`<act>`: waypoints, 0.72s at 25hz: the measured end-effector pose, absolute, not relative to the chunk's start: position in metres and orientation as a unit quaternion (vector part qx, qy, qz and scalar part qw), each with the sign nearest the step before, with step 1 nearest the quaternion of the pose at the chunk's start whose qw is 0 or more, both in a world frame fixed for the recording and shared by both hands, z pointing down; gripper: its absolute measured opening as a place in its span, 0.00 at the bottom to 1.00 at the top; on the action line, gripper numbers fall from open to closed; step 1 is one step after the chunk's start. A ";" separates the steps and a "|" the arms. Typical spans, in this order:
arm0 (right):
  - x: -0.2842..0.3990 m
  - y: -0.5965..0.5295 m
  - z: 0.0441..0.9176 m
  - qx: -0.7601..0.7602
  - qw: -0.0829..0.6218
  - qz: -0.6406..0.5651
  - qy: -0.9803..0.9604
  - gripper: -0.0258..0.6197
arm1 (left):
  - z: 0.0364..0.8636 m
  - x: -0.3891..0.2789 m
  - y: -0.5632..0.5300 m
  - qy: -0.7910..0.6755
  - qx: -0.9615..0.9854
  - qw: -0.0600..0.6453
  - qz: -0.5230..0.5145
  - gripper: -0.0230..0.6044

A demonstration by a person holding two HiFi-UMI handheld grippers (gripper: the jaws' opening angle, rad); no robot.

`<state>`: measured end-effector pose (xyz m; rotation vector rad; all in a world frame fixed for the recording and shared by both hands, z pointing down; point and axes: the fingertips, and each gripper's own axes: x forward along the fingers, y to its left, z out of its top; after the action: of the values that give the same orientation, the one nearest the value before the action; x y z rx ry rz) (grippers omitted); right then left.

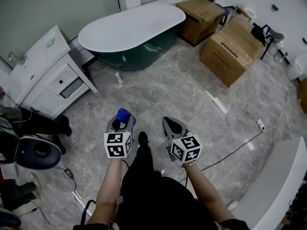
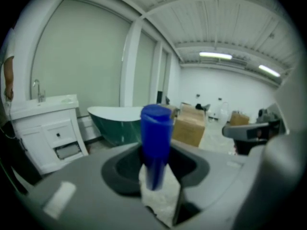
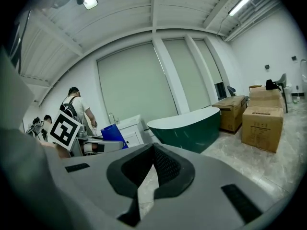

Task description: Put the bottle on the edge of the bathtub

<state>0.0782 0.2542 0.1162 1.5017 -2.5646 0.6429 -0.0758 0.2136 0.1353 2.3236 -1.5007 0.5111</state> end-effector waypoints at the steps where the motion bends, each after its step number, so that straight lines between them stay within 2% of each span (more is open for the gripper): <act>1: 0.076 0.238 0.117 0.493 0.050 0.213 -0.842 0.04 | 0.138 -0.078 0.197 -0.528 0.814 0.165 0.179 0.29; 10: 0.062 0.095 0.124 0.495 0.046 0.241 -0.834 0.04 | 0.158 -0.102 0.059 -0.531 0.804 0.182 0.197 0.29; 18: 0.046 0.014 0.147 0.490 0.068 0.258 -0.830 0.04 | 0.180 -0.112 -0.027 -0.526 0.803 0.195 0.201 0.29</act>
<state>0.0456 0.0137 0.1468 1.4751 -2.5002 0.7774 -0.1118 -0.0269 0.1801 2.2508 -1.4750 0.5621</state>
